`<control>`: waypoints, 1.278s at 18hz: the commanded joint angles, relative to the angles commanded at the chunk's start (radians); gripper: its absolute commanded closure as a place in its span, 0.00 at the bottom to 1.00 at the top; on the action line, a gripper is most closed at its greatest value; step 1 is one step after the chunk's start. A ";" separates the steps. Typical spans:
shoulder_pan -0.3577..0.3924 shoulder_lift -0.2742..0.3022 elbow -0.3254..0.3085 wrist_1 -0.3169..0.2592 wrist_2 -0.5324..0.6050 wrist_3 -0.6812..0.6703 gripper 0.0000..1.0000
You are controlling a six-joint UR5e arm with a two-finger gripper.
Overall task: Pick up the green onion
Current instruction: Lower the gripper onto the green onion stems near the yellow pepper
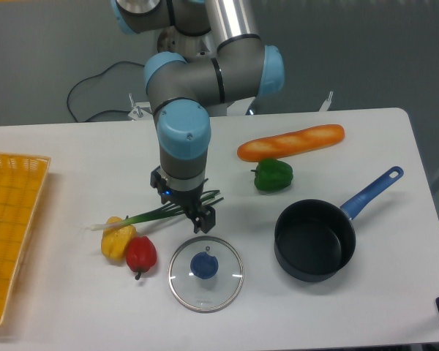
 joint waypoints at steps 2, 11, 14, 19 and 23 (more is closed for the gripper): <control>-0.012 0.005 -0.009 -0.017 -0.005 -0.011 0.00; -0.130 -0.054 0.001 -0.003 -0.031 -0.116 0.00; -0.170 -0.063 0.005 0.014 -0.049 -0.175 0.00; -0.204 -0.075 0.000 0.034 -0.069 -0.195 0.00; -0.216 -0.101 0.009 0.072 -0.071 -0.224 0.00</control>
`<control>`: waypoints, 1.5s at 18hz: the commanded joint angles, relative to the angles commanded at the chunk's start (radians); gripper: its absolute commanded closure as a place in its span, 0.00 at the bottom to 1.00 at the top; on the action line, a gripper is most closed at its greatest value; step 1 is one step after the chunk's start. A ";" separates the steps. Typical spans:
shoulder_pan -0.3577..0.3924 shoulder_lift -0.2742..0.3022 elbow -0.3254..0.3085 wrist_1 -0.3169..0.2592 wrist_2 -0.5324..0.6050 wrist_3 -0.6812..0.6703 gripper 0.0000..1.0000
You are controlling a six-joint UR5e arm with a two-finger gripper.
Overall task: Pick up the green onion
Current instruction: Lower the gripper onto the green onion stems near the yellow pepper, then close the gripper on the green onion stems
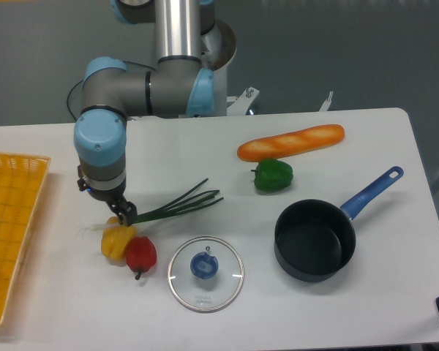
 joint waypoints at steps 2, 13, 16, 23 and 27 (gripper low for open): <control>-0.012 -0.015 0.008 0.031 0.000 -0.006 0.00; -0.018 -0.057 0.028 0.051 -0.025 -0.028 0.00; -0.018 -0.058 0.029 0.049 -0.023 -0.028 0.01; -0.020 -0.060 0.037 0.045 -0.018 -0.026 0.18; -0.020 -0.061 0.037 0.043 -0.017 -0.029 0.22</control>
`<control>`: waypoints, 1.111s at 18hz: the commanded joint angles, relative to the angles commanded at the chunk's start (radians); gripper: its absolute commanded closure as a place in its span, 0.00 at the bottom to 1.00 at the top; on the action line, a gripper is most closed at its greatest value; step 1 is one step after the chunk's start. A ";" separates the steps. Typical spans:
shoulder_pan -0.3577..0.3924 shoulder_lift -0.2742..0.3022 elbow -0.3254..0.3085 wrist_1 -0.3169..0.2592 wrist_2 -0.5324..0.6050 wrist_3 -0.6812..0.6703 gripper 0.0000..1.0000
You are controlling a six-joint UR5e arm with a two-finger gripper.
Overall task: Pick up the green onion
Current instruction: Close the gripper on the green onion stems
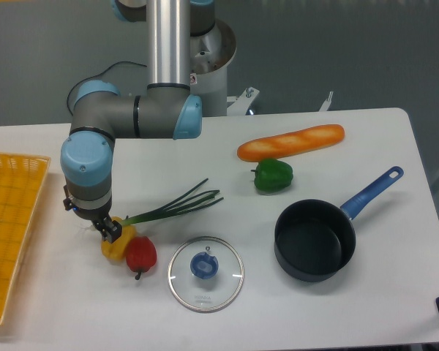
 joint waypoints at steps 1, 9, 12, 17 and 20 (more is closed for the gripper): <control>0.000 0.000 0.000 0.002 0.000 0.000 0.22; 0.000 -0.009 0.005 0.000 -0.002 -0.021 0.36; 0.000 -0.009 0.005 0.000 -0.002 -0.021 0.49; 0.000 -0.006 0.006 -0.002 0.000 -0.020 0.69; 0.000 -0.006 0.021 -0.005 0.000 -0.023 0.72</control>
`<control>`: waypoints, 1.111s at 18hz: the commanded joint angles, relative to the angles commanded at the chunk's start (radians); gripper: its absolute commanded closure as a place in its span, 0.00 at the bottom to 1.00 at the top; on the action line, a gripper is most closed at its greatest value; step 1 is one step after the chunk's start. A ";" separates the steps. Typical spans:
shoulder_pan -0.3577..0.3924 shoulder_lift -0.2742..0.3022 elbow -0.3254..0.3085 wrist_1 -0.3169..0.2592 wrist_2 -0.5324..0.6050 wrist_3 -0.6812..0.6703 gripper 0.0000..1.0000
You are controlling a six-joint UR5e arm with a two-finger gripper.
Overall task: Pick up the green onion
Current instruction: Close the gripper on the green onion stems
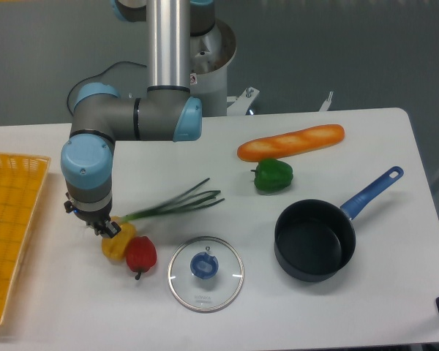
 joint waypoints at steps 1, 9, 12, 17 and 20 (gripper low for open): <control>0.000 0.000 0.000 0.000 0.000 -0.008 0.72; 0.011 0.014 0.048 -0.034 -0.005 -0.023 0.75; 0.025 0.023 0.086 -0.066 -0.006 -0.040 0.79; 0.038 0.029 0.097 -0.067 -0.006 -0.038 0.80; 0.041 0.037 0.100 -0.081 -0.006 -0.038 0.88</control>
